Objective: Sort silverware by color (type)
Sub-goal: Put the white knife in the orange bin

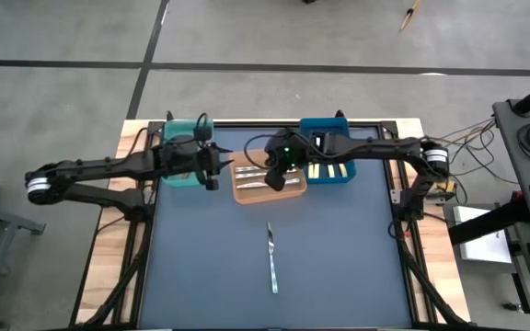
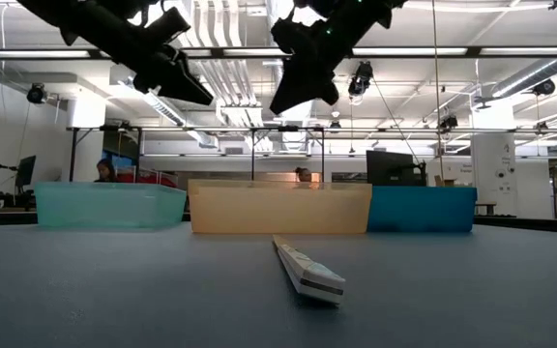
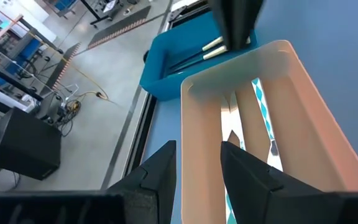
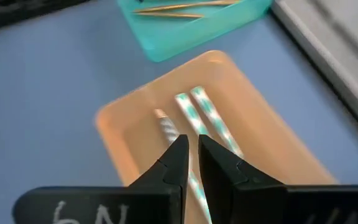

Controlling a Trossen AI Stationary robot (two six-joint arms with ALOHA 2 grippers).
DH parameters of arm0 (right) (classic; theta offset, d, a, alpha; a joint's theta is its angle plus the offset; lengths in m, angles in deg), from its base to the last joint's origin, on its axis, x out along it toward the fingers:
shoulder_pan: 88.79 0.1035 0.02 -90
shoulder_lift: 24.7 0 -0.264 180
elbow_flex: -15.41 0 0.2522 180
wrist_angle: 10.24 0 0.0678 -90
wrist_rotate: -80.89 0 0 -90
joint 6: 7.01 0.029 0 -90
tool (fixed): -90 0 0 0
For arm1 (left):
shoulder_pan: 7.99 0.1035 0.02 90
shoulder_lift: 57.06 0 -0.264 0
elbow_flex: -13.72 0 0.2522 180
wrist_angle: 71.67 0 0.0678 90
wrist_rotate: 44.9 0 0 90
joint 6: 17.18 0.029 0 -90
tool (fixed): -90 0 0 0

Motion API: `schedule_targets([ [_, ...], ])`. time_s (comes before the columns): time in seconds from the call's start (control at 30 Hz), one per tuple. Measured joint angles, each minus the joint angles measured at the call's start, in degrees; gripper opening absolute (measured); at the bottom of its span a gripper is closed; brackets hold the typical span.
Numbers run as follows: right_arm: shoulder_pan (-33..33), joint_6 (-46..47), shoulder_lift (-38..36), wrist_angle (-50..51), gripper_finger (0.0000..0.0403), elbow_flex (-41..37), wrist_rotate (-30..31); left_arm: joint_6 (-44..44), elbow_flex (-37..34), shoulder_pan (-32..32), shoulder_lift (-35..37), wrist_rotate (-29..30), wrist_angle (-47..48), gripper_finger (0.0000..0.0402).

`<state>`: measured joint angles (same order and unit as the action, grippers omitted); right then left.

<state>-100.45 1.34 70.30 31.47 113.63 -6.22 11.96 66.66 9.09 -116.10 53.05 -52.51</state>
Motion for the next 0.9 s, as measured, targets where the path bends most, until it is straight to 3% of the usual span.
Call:
schedule_targets([
  [0.37,4.46,10.93,2.32,0.01,0.0028,0.55,-8.42,-8.66,-0.01,0.0,1.08,-1.47,-3.6,0.0107],
  [0.53,8.21,15.03,2.62,0.28,0.0028,0.55,-9.44,-16.23,-0.25,-0.15,1.08,-2.04,-6.05,0.0107],
  [0.67,11.59,16.92,2.62,0.25,0.0028,0.55,-9.37,-21.01,-0.35,-0.15,1.07,-2.53,-3.52,0.0107],
  [0.9,16.97,21.49,2.62,0.24,0.0028,0.55,-8.95,-29.89,-0.36,-0.11,1.07,2.62,6.78,0.0107],
])
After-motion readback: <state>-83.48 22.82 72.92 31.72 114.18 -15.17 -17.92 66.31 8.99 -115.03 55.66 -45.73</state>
